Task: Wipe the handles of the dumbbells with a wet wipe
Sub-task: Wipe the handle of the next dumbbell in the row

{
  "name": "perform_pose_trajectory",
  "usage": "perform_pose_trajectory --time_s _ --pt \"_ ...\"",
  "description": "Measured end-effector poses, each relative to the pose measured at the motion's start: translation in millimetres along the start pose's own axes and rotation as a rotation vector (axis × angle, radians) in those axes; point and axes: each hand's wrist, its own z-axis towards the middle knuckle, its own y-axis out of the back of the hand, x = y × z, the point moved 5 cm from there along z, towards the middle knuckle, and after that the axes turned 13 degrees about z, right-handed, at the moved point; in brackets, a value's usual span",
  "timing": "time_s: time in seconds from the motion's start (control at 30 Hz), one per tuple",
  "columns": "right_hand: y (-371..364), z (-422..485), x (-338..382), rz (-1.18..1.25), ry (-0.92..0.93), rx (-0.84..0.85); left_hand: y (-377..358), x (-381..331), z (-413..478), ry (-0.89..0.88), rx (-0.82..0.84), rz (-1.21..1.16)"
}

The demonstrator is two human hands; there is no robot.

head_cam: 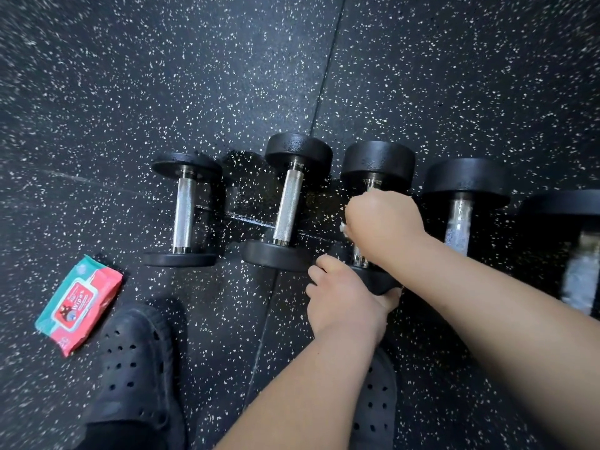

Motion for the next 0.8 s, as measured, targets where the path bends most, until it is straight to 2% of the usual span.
perform_pose_trajectory --time_s 0.17,0.3,0.5,0.67,0.8 --pt "-15 -15 -8 0.139 0.029 0.053 0 0 1 0.003 -0.007 0.003" --pt "-10 -16 -25 0.257 -0.027 -0.102 -1 0 2 0.012 -0.010 0.015" --pt "-24 -32 -33 0.519 0.023 -0.067 -1 -1 1 0.012 -0.006 0.023" --pt "-24 -36 -47 0.746 -0.006 -0.277 0 -1 1 0.020 -0.022 0.039" --pt "-33 -50 -47 0.845 0.102 -0.282 0 -1 2 0.006 -0.028 0.033"
